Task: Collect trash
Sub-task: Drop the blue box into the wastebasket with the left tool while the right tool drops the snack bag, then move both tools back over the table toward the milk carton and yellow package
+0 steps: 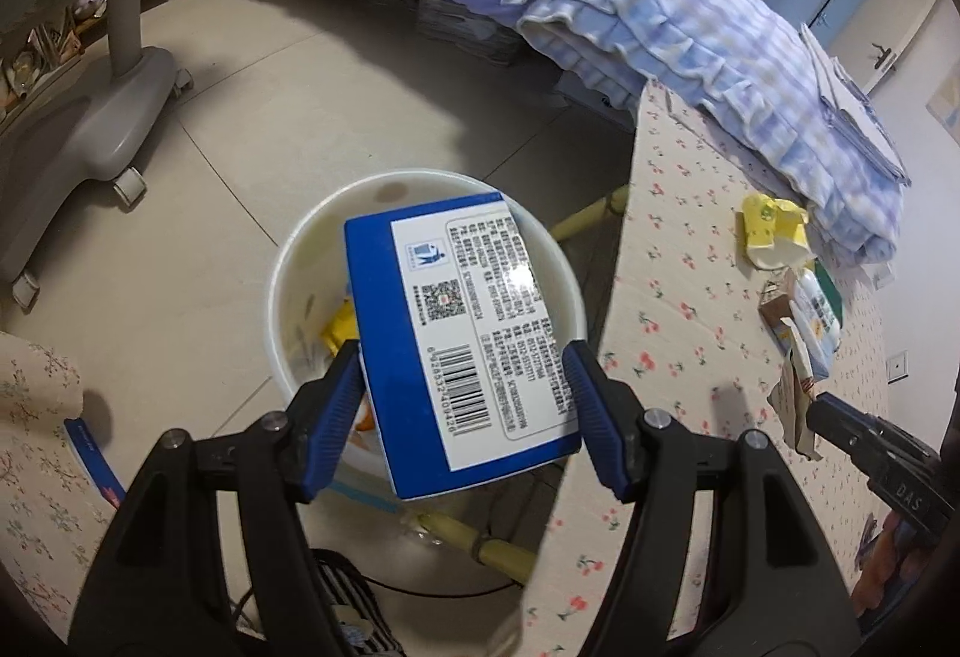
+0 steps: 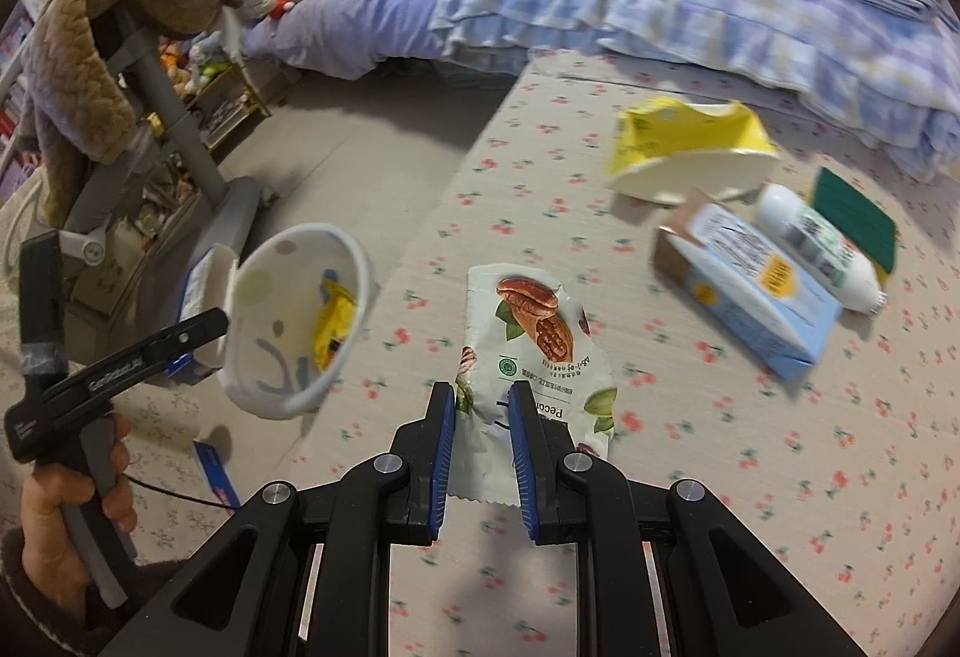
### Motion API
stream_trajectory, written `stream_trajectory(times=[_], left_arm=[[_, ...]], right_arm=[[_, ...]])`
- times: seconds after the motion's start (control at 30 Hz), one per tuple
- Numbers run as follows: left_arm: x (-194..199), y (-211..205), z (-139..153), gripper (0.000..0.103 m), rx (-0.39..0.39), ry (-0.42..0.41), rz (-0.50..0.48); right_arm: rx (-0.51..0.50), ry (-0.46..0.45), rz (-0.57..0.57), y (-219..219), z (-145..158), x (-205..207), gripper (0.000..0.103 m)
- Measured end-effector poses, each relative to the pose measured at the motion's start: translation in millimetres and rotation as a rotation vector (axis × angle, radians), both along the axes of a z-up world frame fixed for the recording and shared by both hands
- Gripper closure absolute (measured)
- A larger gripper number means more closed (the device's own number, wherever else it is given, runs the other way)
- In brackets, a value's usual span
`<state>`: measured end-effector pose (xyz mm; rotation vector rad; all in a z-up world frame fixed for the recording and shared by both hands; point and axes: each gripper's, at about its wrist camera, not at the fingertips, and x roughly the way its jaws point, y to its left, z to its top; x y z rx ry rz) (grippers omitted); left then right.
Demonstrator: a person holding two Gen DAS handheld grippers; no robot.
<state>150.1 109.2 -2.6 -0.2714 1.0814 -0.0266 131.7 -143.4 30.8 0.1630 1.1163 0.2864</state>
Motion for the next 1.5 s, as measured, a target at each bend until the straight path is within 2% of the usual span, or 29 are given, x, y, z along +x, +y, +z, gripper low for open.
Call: stream_trajectory(times=[0.03, 0.07, 0.1, 0.27, 0.43, 0.6, 0.83, 0.87, 0.9, 0.93, 0.97, 1.0, 1.2, 1.5], left_arm=[[1, 0, 0, 0.026, 0.013, 0.005, -0.007], [2, 0, 0, 0.013, 0.036, 0.009, -0.011], [1, 0, 1, 0.009, 0.056, 0.011, -0.01], [-1, 20, 6, 0.005, 0.054, 0.032, 0.04], [-8, 45, 15, 0.004, 0.134, 0.008, 0.106], [-14, 67, 21, 0.004, 0.108, -0.007, 0.16], [-16, 74, 27, 0.003, 0.103, -0.024, 0.186], [-16, 74, 27, 0.003, 0.102, -0.024, 0.188], [-16, 75, 27, 0.003, 0.101, -0.024, 0.189], [-17, 76, 27, 0.003, 0.102, -0.024, 0.194], [-18, 77, 27, 0.003, 0.102, -0.025, 0.199], [-18, 77, 27, 0.003, 0.102, -0.027, 0.203], [-19, 75, 26, 0.003, 0.089, -0.03, 0.202], [-17, 55, 20, 0.001, 0.1, -0.009, 0.15]], right_arm=[[0.013, 0.0, 0.008, 5, -1, 2, 0.084], [0.019, 0.0, 0.013, 9, -1, 4, 0.084], [0.026, -0.002, 0.021, 14, -1, 6, 0.084], [0.029, -0.005, 0.062, 39, -1, 14, 0.084], [0.047, 0.012, 0.082, 68, -6, 29, 0.084], [0.091, 0.023, 0.103, 101, -12, 43, 0.084], [0.14, 0.031, 0.116, 132, -17, 57, 0.082], [0.152, 0.032, 0.117, 134, -16, 59, 0.08], [0.159, 0.037, 0.115, 135, -16, 60, 0.072], [0.155, 0.044, 0.105, 135, -16, 62, 0.066], [0.151, 0.045, 0.093, 134, -15, 62, 0.053], [0.149, 0.041, 0.083, 132, -14, 62, 0.045], [0.119, 0.028, 0.054, 108, -12, 53, 0.039], [0.071, 0.042, -0.035, 36, -11, 40, 0.035]])
